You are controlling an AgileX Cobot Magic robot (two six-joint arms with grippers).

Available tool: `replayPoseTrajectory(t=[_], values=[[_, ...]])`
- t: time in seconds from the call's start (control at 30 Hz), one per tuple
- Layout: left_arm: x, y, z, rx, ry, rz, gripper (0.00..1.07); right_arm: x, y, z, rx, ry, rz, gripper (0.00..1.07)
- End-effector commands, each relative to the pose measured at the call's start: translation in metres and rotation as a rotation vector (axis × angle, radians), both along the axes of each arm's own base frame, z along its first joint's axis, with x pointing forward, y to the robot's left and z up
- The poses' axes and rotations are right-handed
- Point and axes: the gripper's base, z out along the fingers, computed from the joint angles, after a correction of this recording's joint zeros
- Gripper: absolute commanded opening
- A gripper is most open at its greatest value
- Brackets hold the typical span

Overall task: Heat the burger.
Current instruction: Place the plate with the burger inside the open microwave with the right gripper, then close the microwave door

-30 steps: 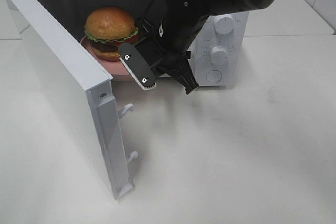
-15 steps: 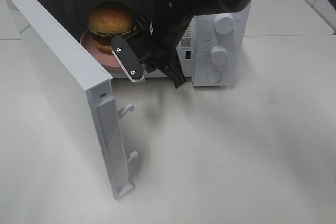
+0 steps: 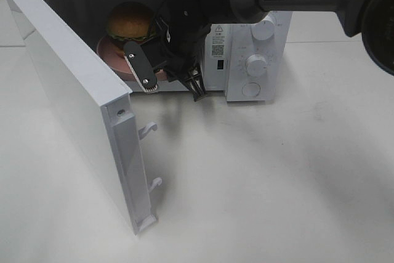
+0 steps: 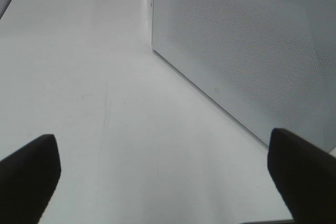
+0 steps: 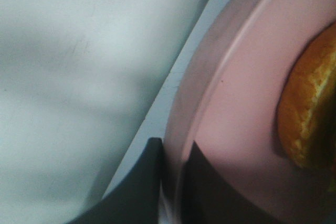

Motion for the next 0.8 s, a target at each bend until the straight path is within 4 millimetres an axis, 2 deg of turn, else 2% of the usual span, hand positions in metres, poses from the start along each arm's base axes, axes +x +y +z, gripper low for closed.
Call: replayPoseTrajectory(t=[0.03,0.17,0.2,0.27,0.3,0.4,0.67,0.8], values=[[-0.003,0.0,0.0,-0.005,-0.035,0.007,1.02,0.009,0.003,0.005,0.046,-0.065,-0.002,0.12],[-0.003,0.0,0.0,-0.005,-0.035,0.007,1.02,0.011,0.005,0.003,0.065,-0.082,0.006,0.2],[-0.003,0.0,0.0,-0.005,-0.035,0.007,1.02,0.012,0.006,0.003,0.082,-0.095,0.01,0.28],[-0.003,0.0,0.0,-0.005,-0.035,0.007,1.02,0.013,0.007,0.004,0.09,-0.102,0.01,0.32],[-0.003,0.0,0.0,-0.005,-0.035,0.007,1.02,0.013,0.007,0.004,0.102,-0.099,-0.006,0.38],[-0.003,0.0,0.0,-0.005,-0.035,0.007,1.02,0.012,0.007,0.003,0.111,-0.089,-0.027,0.42],[-0.003,0.0,0.0,-0.005,-0.035,0.007,1.02,0.01,0.005,0.003,0.122,-0.054,-0.067,0.44],[-0.003,0.0,0.0,-0.005,-0.035,0.007,1.02,0.002,0.001,0.005,0.135,-0.035,-0.081,0.51]])
